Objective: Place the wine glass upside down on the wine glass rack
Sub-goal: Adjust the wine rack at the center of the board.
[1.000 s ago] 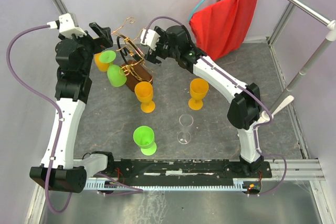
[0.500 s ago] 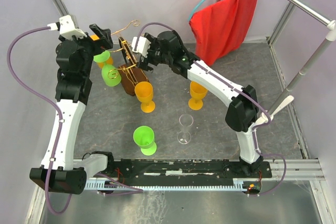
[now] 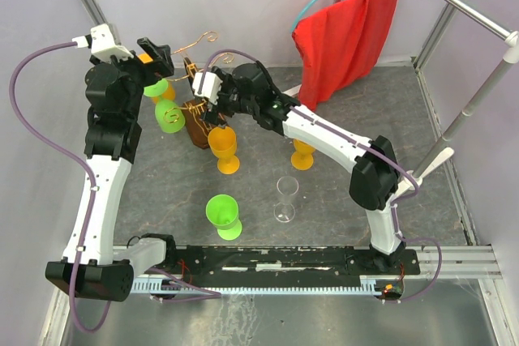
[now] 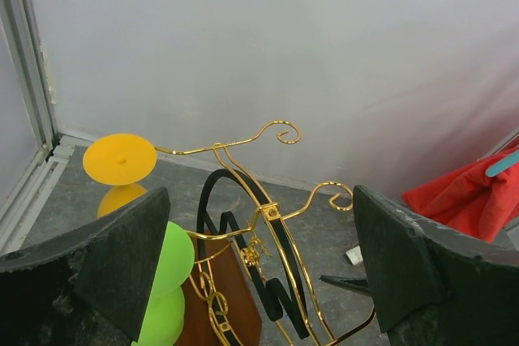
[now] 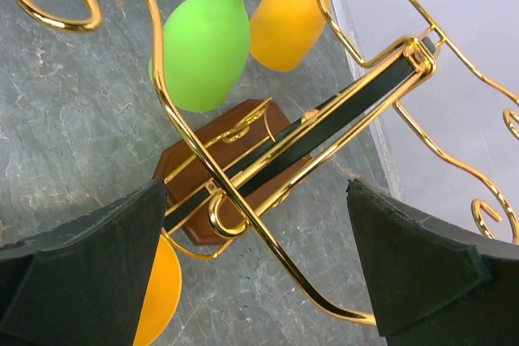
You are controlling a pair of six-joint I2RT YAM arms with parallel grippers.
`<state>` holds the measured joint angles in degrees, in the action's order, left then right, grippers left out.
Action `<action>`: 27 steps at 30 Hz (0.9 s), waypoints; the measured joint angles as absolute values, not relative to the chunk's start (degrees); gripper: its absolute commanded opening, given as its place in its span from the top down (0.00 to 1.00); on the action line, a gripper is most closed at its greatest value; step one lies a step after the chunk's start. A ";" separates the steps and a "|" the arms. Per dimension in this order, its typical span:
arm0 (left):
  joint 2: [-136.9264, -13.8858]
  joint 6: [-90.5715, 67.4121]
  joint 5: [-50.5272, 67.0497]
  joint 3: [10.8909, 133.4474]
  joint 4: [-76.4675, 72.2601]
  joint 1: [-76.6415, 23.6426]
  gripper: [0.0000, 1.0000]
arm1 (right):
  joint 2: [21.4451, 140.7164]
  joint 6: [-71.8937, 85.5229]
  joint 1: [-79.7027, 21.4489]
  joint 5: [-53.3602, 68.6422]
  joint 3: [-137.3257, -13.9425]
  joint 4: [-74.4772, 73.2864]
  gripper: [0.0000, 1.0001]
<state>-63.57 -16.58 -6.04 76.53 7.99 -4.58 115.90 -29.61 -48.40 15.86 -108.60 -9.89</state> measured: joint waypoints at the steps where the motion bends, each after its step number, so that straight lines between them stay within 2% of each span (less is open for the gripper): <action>1: -63.57 -16.58 -6.04 76.53 8.16 -4.58 0.01 | 115.90 -29.54 -48.60 15.88 -108.60 -9.63 0.00; 10: -63.57 -16.58 -6.24 76.53 9.37 -4.58 0.01 | 115.63 -29.56 -48.75 16.10 -108.47 -8.86 0.00; 16: -63.57 -16.58 -6.98 76.53 9.58 -4.58 0.01 | 111.37 -30.81 -48.71 15.09 -103.46 -9.69 0.00; 27: -63.57 -16.60 -7.05 76.53 9.80 -4.58 0.01 | 110.37 -33.63 -48.27 8.08 -103.48 -10.44 0.00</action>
<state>-63.57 -16.60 -7.05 76.53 9.80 -4.58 110.37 -33.63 -48.27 8.08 -103.48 -10.44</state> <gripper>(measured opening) 0.992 0.998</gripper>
